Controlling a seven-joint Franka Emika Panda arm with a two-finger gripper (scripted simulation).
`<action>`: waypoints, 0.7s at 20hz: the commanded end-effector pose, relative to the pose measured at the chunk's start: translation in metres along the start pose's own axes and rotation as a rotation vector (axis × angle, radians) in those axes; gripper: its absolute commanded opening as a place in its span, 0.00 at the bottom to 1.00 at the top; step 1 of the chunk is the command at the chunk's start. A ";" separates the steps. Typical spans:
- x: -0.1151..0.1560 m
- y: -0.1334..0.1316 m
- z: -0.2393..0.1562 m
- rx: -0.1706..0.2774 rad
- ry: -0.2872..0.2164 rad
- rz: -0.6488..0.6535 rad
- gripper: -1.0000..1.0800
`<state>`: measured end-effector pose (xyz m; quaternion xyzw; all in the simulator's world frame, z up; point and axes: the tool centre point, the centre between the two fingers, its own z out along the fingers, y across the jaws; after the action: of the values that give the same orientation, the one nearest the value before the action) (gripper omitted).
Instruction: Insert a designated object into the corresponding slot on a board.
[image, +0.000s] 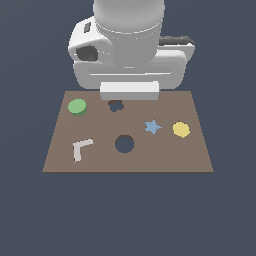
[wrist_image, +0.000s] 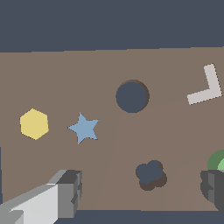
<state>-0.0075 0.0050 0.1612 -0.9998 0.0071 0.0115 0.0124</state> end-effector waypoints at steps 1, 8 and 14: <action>0.000 0.000 0.000 0.000 0.000 0.000 0.96; -0.005 0.020 0.011 -0.003 0.003 0.022 0.96; -0.017 0.069 0.040 -0.010 0.009 0.076 0.96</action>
<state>-0.0218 -0.0479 0.1289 -0.9993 0.0365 0.0077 0.0082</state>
